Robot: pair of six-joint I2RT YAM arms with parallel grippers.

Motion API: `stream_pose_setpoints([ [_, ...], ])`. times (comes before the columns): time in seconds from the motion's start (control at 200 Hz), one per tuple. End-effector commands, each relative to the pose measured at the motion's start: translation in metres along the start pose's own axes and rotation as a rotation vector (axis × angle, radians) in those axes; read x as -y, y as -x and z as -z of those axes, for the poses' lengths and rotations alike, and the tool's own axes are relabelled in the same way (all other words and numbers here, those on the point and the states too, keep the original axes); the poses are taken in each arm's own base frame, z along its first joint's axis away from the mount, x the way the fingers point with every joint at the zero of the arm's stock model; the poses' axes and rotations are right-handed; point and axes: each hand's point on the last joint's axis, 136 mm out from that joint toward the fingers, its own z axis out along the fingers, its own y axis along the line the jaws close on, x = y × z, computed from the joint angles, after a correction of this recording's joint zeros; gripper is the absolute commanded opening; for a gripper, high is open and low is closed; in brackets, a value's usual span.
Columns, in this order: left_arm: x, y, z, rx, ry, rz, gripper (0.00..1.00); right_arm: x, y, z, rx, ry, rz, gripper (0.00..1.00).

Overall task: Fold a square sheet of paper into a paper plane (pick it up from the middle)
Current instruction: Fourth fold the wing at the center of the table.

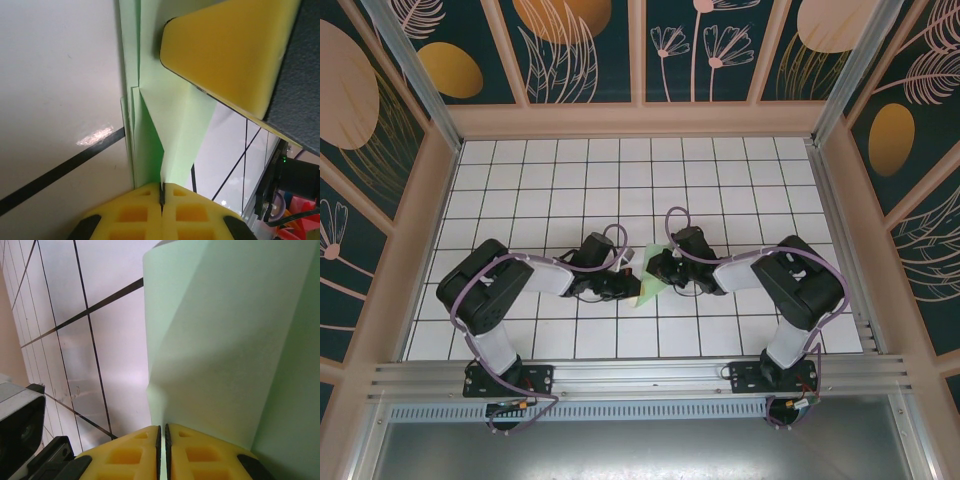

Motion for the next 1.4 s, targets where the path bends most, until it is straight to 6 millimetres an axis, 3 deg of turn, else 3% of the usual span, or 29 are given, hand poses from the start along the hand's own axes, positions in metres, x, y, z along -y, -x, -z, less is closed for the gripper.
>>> stream_pose_setpoints([
  [0.0, -0.057, -0.031, 0.008, -0.046, 0.207, 0.111, 0.06, 0.040, -0.012, -0.006, -0.021, -0.124, -0.044, 0.15],
  [0.125, -0.057, -0.035, 0.013, -0.036, 0.211, 0.120, 0.13, 0.041, -0.013, -0.006, -0.022, -0.126, -0.045, 0.15],
  [0.445, -0.040, -0.022, 0.038, 0.054, 0.233, 0.084, 0.17, 0.044, -0.015, -0.006, -0.025, -0.133, -0.049, 0.15],
  [0.646, 0.023, 0.008, 0.053, 0.143, 0.054, -0.013, 0.17, 0.046, -0.015, -0.007, -0.028, -0.133, -0.054, 0.15],
  [0.746, 0.053, 0.014, 0.049, 0.116, -0.071, -0.055, 0.19, 0.047, -0.016, -0.007, -0.029, -0.137, -0.056, 0.15],
  [0.816, 0.062, 0.017, 0.043, 0.092, -0.110, -0.066, 0.19, 0.046, -0.016, -0.007, -0.029, -0.136, -0.056, 0.15],
  [1.126, 0.053, 0.021, 0.023, 0.069, -0.083, -0.055, 0.21, 0.046, -0.016, -0.008, -0.030, -0.134, -0.059, 0.15],
  [1.391, 0.050, 0.014, 0.010, 0.027, -0.071, -0.054, 0.24, 0.048, -0.017, -0.008, -0.033, -0.140, -0.060, 0.15],
])
